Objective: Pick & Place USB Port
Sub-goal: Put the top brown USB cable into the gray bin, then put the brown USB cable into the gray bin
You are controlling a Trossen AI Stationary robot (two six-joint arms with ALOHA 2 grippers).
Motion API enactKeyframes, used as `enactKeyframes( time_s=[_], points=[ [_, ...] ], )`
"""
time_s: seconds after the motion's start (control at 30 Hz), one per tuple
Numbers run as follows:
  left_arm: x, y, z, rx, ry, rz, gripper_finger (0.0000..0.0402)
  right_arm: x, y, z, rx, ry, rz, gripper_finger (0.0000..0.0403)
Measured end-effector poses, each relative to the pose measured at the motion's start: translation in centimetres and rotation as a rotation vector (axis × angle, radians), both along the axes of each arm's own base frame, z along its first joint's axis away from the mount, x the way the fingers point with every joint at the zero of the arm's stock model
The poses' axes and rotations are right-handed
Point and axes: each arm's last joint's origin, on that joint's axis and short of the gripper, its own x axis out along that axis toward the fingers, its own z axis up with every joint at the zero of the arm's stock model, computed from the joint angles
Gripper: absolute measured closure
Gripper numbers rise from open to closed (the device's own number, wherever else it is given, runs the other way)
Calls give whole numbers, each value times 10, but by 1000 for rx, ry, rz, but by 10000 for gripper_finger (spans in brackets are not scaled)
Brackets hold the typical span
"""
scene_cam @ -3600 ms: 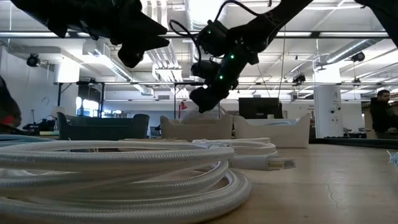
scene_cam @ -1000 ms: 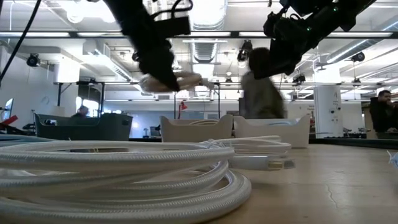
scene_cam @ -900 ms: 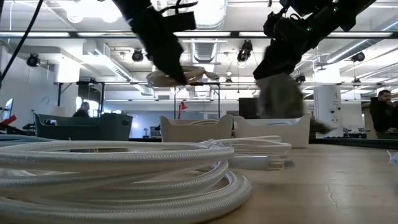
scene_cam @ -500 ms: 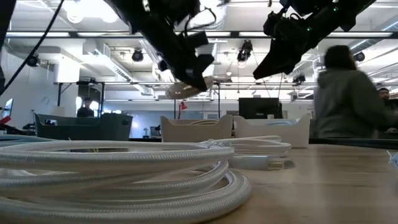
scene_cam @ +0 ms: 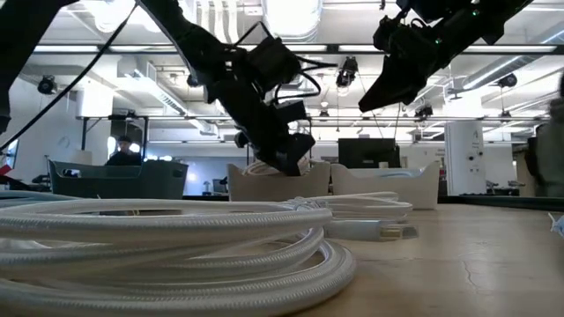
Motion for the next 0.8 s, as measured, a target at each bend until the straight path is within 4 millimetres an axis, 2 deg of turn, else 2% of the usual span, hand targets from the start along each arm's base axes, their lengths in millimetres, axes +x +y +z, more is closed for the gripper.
enactKeyframes(
  time_s=[0.17, 0.53, 0.63, 0.8],
  points=[
    [1, 1, 0, 6, -9, 6, 352, 0, 0, 0, -1, 0, -1, 298],
    [-1, 3, 11, 19, -27, 8, 249, 0, 0, 0, -2, 0, -3, 296],
    [-3, -1, 25, 35, -6, -16, 235, 0, 0, 0, -2, 2, -4, 300],
    [-18, -11, 66, 43, 37, -53, 232, -1, 0, -2, -1, 9, -4, 308]
  ],
)
